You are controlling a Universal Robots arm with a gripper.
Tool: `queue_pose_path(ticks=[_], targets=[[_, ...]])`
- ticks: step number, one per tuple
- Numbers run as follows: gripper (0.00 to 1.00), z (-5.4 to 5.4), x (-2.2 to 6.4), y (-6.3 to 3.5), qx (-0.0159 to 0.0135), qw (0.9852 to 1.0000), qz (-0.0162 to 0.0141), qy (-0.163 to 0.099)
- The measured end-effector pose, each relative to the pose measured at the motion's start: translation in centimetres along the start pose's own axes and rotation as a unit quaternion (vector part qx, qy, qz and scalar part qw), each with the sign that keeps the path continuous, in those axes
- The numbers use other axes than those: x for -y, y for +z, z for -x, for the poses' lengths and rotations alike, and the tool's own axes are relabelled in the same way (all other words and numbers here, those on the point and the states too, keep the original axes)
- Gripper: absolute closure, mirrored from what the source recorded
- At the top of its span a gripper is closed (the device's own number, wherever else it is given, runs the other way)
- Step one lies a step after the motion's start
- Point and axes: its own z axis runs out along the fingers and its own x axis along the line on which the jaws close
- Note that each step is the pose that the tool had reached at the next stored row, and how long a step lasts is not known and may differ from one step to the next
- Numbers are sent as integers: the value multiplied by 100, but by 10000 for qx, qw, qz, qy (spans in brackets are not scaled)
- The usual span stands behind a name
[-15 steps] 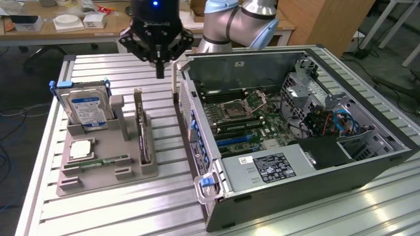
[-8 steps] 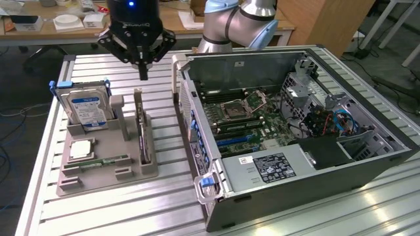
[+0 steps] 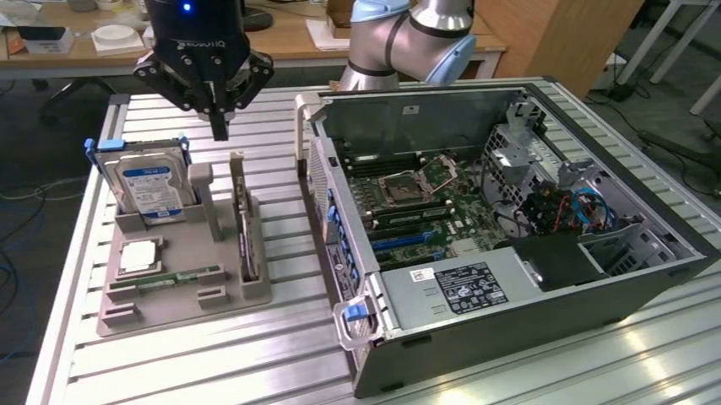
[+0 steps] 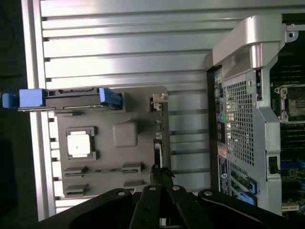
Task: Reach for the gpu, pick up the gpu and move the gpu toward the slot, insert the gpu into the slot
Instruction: 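Reach for the gpu, then pick up the gpu and move the gpu toward the slot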
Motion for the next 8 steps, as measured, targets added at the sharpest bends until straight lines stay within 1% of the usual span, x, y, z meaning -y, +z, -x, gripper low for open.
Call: queue_pose_path(ticks=[8], targets=[[90, 0, 0, 0, 0, 10000, 0, 0]])
